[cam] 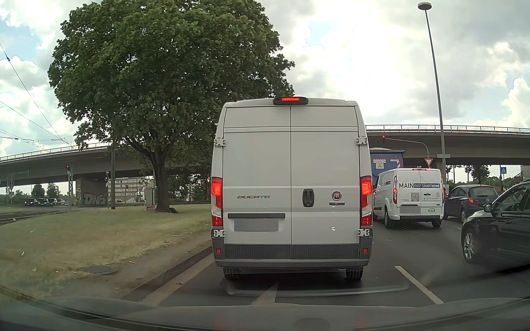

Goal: Follow the waypoints while adhering to traffic rules and regulations

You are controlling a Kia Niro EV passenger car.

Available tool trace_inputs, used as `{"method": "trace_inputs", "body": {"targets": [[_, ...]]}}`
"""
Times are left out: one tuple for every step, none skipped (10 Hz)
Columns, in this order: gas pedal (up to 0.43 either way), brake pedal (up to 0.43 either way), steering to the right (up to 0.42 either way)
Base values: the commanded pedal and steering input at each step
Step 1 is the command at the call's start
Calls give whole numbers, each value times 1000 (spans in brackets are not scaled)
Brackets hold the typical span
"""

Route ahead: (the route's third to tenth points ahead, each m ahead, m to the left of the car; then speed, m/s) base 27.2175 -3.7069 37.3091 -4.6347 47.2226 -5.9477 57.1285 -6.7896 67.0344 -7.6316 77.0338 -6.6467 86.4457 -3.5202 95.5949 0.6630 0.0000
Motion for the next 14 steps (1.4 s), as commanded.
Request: {"method": "trace_inputs", "body": {"targets": [[0, 317, 3], [0, 323, 2], [0, 317, 3], [0, 317, 3], [0, 317, 2], [0, 317, 2], [0, 317, 3], [0, 317, 2], [0, 317, 2], [0, 317, 3], [0, 317, 2], [0, 317, 2], [0, 317, 2], [0, 317, 3]]}}
